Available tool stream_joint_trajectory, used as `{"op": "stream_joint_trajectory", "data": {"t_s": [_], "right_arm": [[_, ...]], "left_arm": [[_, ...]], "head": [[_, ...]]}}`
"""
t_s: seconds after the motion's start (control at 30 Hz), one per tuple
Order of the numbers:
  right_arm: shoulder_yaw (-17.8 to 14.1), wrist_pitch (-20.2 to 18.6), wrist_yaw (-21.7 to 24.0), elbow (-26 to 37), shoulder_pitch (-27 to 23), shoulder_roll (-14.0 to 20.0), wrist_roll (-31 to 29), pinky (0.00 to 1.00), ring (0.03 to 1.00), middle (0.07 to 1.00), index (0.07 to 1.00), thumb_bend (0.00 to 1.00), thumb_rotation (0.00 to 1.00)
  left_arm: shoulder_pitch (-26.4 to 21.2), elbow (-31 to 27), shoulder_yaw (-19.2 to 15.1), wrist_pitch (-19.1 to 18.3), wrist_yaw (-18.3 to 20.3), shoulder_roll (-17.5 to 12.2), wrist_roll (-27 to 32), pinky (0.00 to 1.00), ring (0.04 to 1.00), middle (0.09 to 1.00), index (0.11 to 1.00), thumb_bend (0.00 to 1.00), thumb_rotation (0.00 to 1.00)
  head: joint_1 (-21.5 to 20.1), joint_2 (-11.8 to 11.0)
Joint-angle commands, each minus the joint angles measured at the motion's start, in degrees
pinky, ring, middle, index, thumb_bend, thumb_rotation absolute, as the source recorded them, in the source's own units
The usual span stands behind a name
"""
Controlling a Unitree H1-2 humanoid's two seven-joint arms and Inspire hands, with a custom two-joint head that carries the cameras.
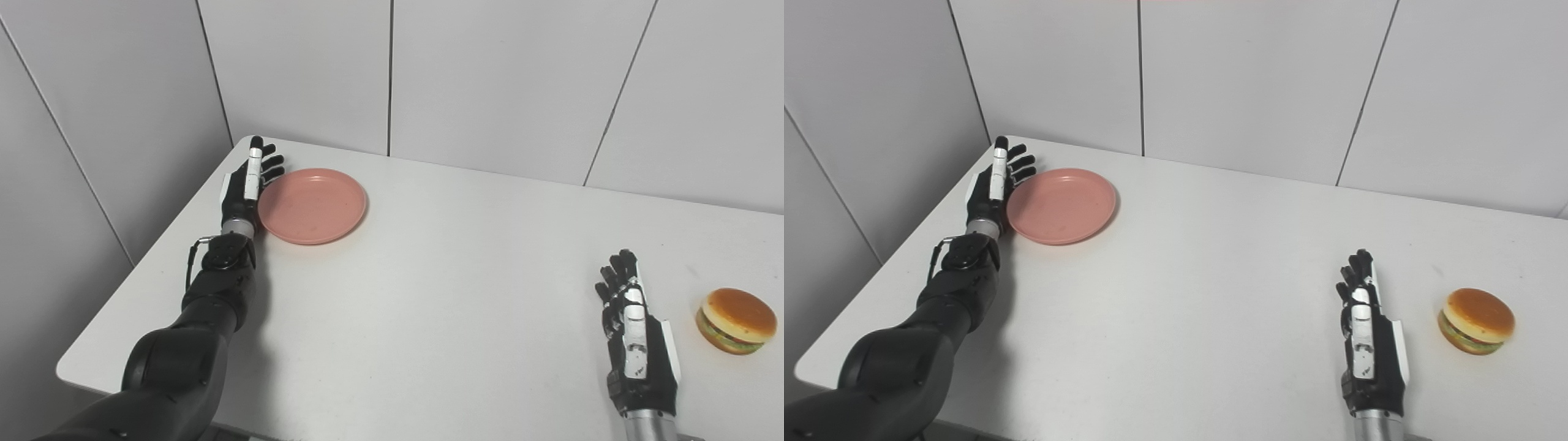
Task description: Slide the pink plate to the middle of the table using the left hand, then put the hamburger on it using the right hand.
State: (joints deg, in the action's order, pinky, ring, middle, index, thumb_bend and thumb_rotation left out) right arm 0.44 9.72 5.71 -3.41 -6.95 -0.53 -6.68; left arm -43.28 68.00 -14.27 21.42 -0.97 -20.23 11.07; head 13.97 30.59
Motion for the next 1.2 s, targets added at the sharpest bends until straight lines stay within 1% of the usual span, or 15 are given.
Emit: {"op": "stream_joint_trajectory", "data": {"t_s": [0.0,0.17,0.3,0.5,0.67,0.77,0.87,0.93,1.03,1.1,1.17], "right_arm": [[0.1,0.6,0.3,-1.6,2.6,-0.5,-0.8,1.0,1.0,1.0,1.0,0.59,0.99],[0.0,0.9,0.2,-1.6,2.6,-0.5,-0.8,1.0,1.0,1.0,1.0,0.59,0.98],[-0.1,1.0,0.2,-1.7,2.5,-0.4,-1.0,1.0,1.0,1.0,1.0,0.59,0.98],[-0.4,1.6,0.3,-2.1,2.4,-0.1,-1.0,1.0,1.0,1.0,1.0,0.61,0.98],[-0.6,2.2,0.6,-2.4,2.3,0.4,-1.1,1.0,1.0,1.0,1.0,0.62,0.98],[-0.7,2.6,0.9,-2.7,2.2,0.5,-1.6,1.0,1.0,1.0,1.0,0.61,0.98],[-0.7,2.8,1.1,-3.0,2.2,0.6,-1.9,1.0,1.0,1.0,1.0,0.61,0.98],[-0.7,2.5,1.1,-2.7,2.2,0.7,-2.2,1.0,1.0,1.0,1.0,0.62,0.98],[-0.7,2.3,1.2,-2.6,2.3,0.7,-2.5,1.0,1.0,1.0,1.0,0.62,0.96],[-0.7,2.3,1.0,-2.6,2.4,0.7,-2.5,1.0,1.0,1.0,1.0,0.62,0.96],[-0.7,2.3,1.0,-2.5,2.4,0.6,-2.5,1.0,1.0,1.0,1.0,0.63,0.96]], "left_arm": [[-1.4,-2.2,0.4,1.3,0.4,-0.7,-0.4,0.75,0.767,0.77,0.771,0.94,1.0],[-0.4,-4.3,1.1,1.4,1.0,0.6,-0.3,0.75,0.771,0.771,0.772,0.96,1.0],[0.3,-6.5,0.7,0.1,1.6,1.8,0.6,0.77,0.783,0.776,0.774,0.97,1.0],[1.7,-10.3,1.3,-1.1,0.5,4.0,-0.5,0.76,0.773,0.766,0.765,0.92,1.0],[2.6,-12.2,2.0,-1.4,0.0,5.5,-1.3,0.76,0.761,0.755,0.757,0.95,1.0],[3.3,-13.9,2.4,-1.8,0.0,6.4,-1.2,0.79,0.769,0.76,0.758,0.93,1.0],[4.5,-17.1,2.5,-3.8,0.1,7.6,-0.9,0.82,0.79,0.773,0.765,0.93,1.0],[5.3,-19.4,2.8,-4.8,-0.2,8.3,-1.2,0.81,0.796,0.779,0.768,0.93,1.0],[6.2,-21.7,3.4,-5.8,-0.6,9.2,-2.0,0.8,0.798,0.782,0.771,0.9,1.0],[6.9,-23.4,3.7,-6.9,-0.9,10.0,-2.0,0.81,0.796,0.78,0.769,0.9,1.0],[7.6,-25.0,4.1,-7.7,-1.2,10.6,-2.5,0.79,0.789,0.777,0.769,0.9,1.0]], "head": [[0.0,0.1],[0.3,0.2],[0.4,0.2],[1.3,0.3],[1.9,0.1],[2.0,-0.1],[2.0,-0.3],[2.0,-0.4],[1.8,-0.6],[1.8,-0.6],[1.8,-0.6]]}}
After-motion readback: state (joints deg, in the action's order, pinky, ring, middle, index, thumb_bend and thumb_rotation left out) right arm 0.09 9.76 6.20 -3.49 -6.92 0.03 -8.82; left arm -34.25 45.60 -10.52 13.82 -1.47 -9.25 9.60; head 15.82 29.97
